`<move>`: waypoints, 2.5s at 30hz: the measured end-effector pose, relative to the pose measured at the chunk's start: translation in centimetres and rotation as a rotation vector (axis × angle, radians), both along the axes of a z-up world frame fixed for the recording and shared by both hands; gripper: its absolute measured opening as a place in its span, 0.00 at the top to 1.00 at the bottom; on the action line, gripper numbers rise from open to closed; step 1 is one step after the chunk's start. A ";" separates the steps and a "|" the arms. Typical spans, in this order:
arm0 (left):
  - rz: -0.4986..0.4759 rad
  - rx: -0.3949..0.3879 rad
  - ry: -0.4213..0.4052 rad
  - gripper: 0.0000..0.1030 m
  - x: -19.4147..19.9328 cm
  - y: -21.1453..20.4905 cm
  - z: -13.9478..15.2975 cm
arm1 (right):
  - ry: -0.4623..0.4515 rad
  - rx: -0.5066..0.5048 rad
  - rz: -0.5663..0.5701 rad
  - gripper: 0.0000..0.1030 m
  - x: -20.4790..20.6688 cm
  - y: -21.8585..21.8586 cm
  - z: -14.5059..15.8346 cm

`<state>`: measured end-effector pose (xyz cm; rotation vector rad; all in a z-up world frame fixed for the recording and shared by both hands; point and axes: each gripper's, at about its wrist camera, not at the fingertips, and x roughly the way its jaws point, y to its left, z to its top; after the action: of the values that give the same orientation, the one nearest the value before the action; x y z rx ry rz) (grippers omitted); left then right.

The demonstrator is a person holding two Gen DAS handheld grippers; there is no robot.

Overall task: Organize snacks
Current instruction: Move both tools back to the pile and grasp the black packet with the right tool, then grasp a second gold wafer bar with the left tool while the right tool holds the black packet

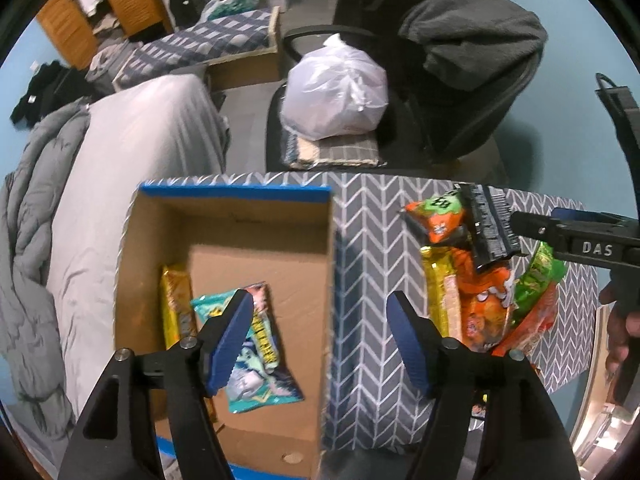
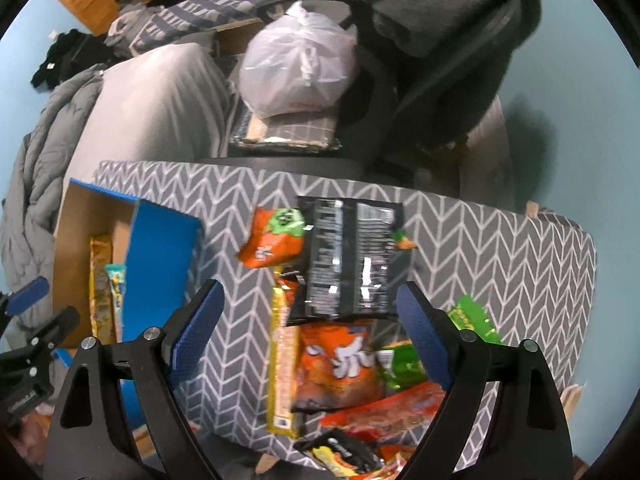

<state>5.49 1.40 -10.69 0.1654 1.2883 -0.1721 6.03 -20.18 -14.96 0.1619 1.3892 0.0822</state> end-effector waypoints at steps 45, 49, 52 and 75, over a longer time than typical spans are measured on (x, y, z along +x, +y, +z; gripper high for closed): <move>-0.044 0.103 0.177 0.30 3.6 -8.5 -9.6 | 0.117 -0.021 -0.037 0.34 2.2 -1.6 -8.1; -0.023 0.072 0.210 0.29 3.0 -8.2 -10.0 | 0.114 -0.022 -0.064 0.34 1.4 -2.1 -7.3; -0.001 0.042 0.239 0.27 2.3 -8.1 -10.6 | 0.100 -0.010 -0.076 0.34 0.6 -2.5 -6.4; 0.074 -0.034 0.358 0.23 -1.1 -10.7 -16.4 | 0.081 0.052 -0.150 0.34 -8.1 -5.6 -3.9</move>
<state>4.39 -9.27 -27.09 0.0579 1.6444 -0.1649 -2.05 -25.73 -18.86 0.3151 1.4523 -0.0133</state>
